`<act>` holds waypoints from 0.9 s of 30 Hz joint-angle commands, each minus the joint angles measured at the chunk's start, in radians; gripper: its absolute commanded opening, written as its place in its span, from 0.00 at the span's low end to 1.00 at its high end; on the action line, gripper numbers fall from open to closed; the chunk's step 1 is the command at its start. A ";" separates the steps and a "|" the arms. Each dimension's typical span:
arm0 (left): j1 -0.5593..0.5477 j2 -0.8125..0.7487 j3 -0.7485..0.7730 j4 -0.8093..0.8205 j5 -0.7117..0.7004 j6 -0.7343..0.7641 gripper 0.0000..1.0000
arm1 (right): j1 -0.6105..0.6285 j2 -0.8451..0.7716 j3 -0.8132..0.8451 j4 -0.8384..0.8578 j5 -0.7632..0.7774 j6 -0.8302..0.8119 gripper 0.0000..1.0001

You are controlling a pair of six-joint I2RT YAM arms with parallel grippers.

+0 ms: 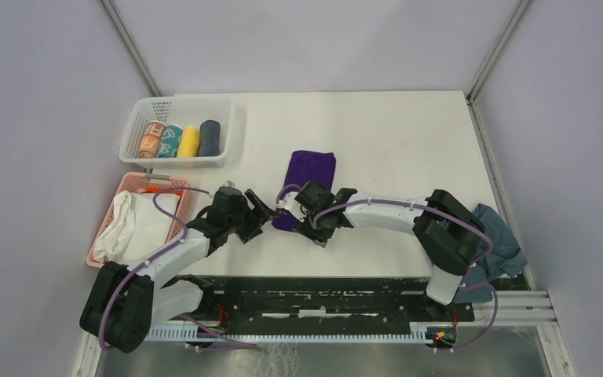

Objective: Roll the towels
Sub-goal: Roll the towel at the center of the board.

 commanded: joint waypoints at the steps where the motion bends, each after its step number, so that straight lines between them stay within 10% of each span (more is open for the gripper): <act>1: -0.017 -0.003 0.000 0.063 -0.051 -0.090 0.82 | 0.002 -0.009 -0.023 0.034 0.038 0.018 0.56; 14: -0.058 0.048 -0.009 0.083 -0.079 -0.132 0.74 | 0.017 -0.165 -0.029 0.039 0.009 0.019 0.56; 27: -0.093 0.107 0.004 0.104 -0.085 -0.140 0.70 | 0.015 0.025 0.051 0.070 0.002 -0.031 0.57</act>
